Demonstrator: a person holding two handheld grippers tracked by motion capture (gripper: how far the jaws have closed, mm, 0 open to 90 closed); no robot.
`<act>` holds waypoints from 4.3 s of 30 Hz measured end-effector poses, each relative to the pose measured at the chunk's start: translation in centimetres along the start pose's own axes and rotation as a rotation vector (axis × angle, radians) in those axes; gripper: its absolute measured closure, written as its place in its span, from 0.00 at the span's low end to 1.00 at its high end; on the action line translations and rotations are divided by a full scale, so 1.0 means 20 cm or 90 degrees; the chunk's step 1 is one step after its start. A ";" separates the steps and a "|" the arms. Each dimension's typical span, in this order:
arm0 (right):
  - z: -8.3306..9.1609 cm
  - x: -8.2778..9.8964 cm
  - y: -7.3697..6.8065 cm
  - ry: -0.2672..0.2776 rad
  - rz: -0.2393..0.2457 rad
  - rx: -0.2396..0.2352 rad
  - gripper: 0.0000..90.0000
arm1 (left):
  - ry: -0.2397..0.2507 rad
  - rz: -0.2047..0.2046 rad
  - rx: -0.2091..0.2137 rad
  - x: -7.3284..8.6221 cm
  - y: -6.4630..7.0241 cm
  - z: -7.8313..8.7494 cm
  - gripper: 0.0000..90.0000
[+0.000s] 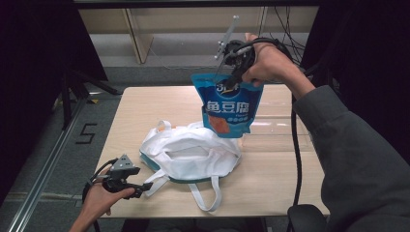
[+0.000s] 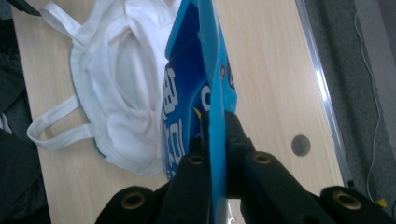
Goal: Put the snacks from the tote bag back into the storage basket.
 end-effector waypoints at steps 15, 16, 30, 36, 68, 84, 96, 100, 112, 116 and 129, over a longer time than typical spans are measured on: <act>0.19 0.21 0.17 -0.021 -0.064 0.044 1.00 | -0.005 0.008 0.002 0.01 0.00 -0.01 0.27; 0.21 0.23 0.18 -0.022 -0.068 0.048 1.00 | -0.004 0.005 0.002 0.01 0.00 -0.01 0.27; 0.24 0.49 0.34 -0.043 -0.126 0.082 1.00 | -0.004 0.014 -0.007 0.01 -0.02 -0.01 0.27; 0.22 0.57 0.40 -0.037 -0.124 0.090 1.00 | -0.005 0.005 -0.002 0.01 -0.02 -0.01 0.27; -0.08 0.82 0.42 -0.038 -0.146 0.061 1.00 | -0.015 0.013 -0.003 0.02 -0.01 -0.02 0.27; -0.05 0.86 0.41 0.083 -0.211 0.133 0.74 | -0.018 0.012 -0.005 0.02 -0.02 -0.02 0.26; 0.09 0.93 0.34 0.226 -0.329 0.257 0.47 | -0.014 0.012 0.006 0.02 0.00 -0.02 0.26; 0.11 0.98 0.29 0.250 -0.339 0.270 0.45 | -0.014 0.005 0.002 0.02 -0.01 -0.01 0.26; 0.09 1.19 0.19 0.245 -0.393 0.332 0.44 | -0.013 0.011 0.000 0.01 -0.01 -0.01 0.26; 0.04 1.27 0.14 0.220 -0.412 0.329 0.47 | -0.010 0.016 0.004 0.01 0.00 -0.01 0.26; -0.07 1.41 0.08 0.205 -0.483 0.309 0.65 | -0.005 0.008 0.002 0.01 -0.01 0.00 0.26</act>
Point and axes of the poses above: each handheld gripper's, and its own axes: z roughly backward along the jaws, x roughly out of its underside, y roughly to its right, the point moved 10 cm from there along -z, roughly forward along the jaws, and after that the axes turned 13 degrees about y, right-handed, at the moved point
